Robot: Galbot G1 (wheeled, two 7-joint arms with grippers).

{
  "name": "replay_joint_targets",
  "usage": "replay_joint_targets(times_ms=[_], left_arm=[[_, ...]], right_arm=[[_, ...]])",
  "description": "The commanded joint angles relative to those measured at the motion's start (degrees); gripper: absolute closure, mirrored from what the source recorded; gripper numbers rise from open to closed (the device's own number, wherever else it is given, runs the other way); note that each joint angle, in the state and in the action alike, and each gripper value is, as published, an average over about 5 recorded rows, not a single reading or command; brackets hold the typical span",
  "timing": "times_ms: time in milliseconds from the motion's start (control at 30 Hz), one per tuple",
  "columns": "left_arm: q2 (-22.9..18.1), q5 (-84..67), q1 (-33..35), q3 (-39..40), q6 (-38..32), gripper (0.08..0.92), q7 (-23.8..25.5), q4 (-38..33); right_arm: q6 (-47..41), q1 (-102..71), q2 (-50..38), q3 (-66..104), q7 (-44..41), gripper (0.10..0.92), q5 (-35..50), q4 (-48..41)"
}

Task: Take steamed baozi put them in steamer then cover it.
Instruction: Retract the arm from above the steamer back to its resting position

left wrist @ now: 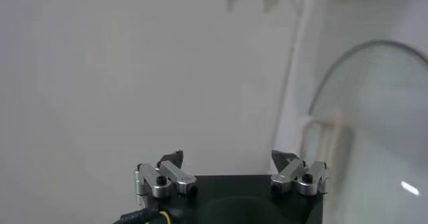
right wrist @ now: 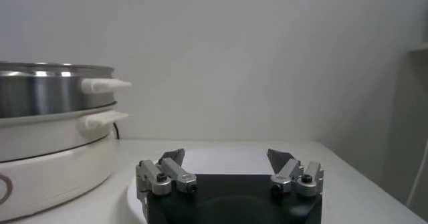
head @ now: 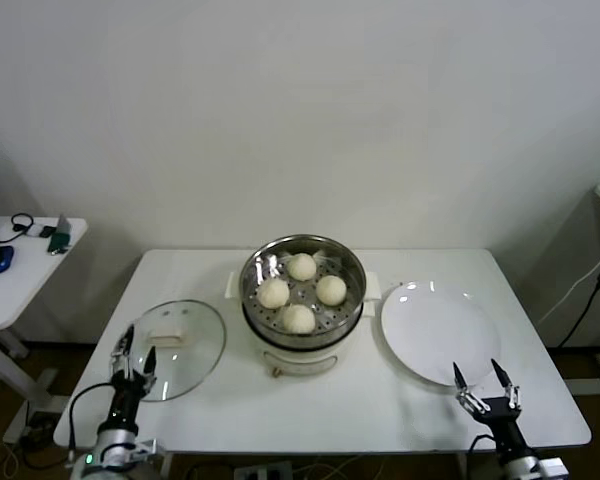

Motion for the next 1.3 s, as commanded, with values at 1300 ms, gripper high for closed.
replay_joint_targets(times_ms=[1300], left_arm=[[0.0,11.4,-17.2,4.5,4.8,0.511,-0.7,21.0]], right_arm=[[1.2,-2.2,7.0,0.8,0.9,0.203,-5.6,-0.1]])
